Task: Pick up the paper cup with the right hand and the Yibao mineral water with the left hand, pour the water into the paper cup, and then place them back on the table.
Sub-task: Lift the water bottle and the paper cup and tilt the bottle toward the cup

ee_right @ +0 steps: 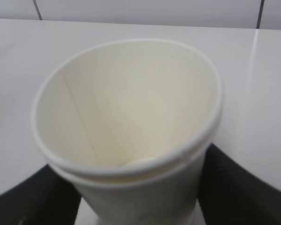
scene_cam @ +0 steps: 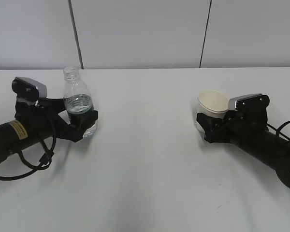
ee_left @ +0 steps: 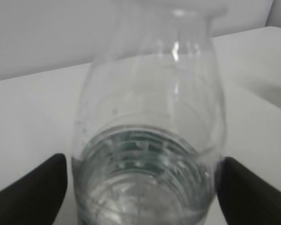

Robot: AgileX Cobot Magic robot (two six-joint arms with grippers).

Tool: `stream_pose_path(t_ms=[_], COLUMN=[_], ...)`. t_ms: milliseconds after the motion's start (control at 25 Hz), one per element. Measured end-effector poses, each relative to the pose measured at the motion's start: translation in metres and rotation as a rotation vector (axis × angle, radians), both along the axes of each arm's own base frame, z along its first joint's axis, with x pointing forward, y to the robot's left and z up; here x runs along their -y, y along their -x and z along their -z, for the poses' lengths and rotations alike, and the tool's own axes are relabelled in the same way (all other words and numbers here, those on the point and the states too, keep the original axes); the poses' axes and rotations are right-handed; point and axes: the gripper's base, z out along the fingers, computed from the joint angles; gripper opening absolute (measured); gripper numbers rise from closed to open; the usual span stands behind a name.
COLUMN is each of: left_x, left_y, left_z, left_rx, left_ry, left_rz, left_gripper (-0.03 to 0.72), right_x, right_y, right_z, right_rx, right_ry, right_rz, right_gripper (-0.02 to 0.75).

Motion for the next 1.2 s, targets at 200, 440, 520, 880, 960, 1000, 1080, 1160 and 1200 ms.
stream_pose_path(t_ms=[200,440,520,880,960,1000,1080,1160,1200], left_x=[0.005,0.005,0.006,0.006,0.006,0.006,0.006,0.007,0.008], left_y=[-0.012,-0.012,-0.012,-0.012,-0.012,-0.012,-0.012,-0.011,-0.010], left_z=[0.002,0.006,0.007,0.007,0.007,0.007,0.006,0.003,0.002], left_rx=[0.017,0.006,0.007,0.007,0.007,0.007,0.008,0.009,0.010], left_ry=[0.016,0.015,0.016,0.016,0.016,0.015,0.013,-0.003,-0.014], left_rz=[-0.021,-0.024,-0.022,-0.021,-0.020,-0.019,-0.011,0.007,0.021], left_gripper=[0.584,0.478,0.410,0.353,0.353,0.353,0.351,0.350,0.350], right_x=[-0.001,-0.005,-0.007,-0.022,-0.028,-0.030,-0.035,-0.041,-0.044], right_y=[0.000,0.002,0.003,0.004,0.003,0.003,0.004,0.005,0.006], right_z=[0.000,0.000,0.000,-0.003,-0.005,-0.005,-0.006,-0.006,-0.006], right_rx=[0.000,0.002,0.002,0.007,0.005,0.004,0.004,0.001,-0.001], right_ry=[0.002,0.011,0.016,0.002,-0.014,-0.018,-0.021,-0.023,-0.024], right_rz=[-0.011,-0.066,-0.097,-0.282,-0.337,-0.354,-0.394,-0.428,-0.446], right_gripper=[0.533,0.531,0.531,0.530,0.530,0.530,0.530,0.530,0.530])
